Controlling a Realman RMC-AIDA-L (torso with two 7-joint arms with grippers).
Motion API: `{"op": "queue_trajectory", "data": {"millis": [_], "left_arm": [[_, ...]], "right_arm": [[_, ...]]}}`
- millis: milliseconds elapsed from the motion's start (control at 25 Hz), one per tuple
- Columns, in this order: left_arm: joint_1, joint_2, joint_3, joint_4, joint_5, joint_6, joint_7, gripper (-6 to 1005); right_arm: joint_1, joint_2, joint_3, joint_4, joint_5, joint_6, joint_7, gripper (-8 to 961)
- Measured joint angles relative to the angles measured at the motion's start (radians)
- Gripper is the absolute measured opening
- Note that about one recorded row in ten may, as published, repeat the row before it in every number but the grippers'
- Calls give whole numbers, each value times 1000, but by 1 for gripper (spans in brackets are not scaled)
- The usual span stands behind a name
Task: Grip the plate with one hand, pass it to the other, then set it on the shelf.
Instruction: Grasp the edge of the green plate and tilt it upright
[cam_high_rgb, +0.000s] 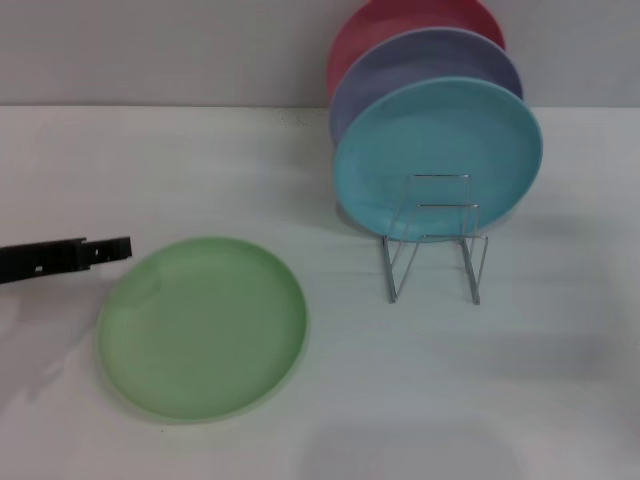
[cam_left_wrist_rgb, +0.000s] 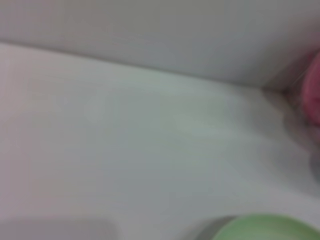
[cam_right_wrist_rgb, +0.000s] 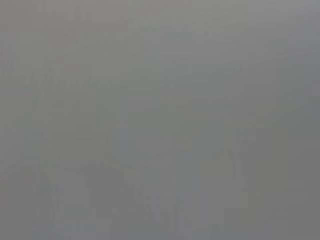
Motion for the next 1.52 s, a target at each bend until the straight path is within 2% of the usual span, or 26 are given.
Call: {"op": "queue_trajectory", "data": {"millis": [280,600,840,1520], "left_arm": [[-17,-2,24,-49,121,-81,-131,813],[-88,-3,85,-35,275,-168,-258,812],[-126,-4,98,6,294,-188,-282,812],[-177,-5,117,103,323,-191,-286,810]], "right_arm": [[22,-1,1,-10,1,3,0,637],[43,-6,1,-29,2,18,0,637],[44,-7,1,-30,2,18,0,637],[37,-8,1,-30,2,11,7,637]]}}
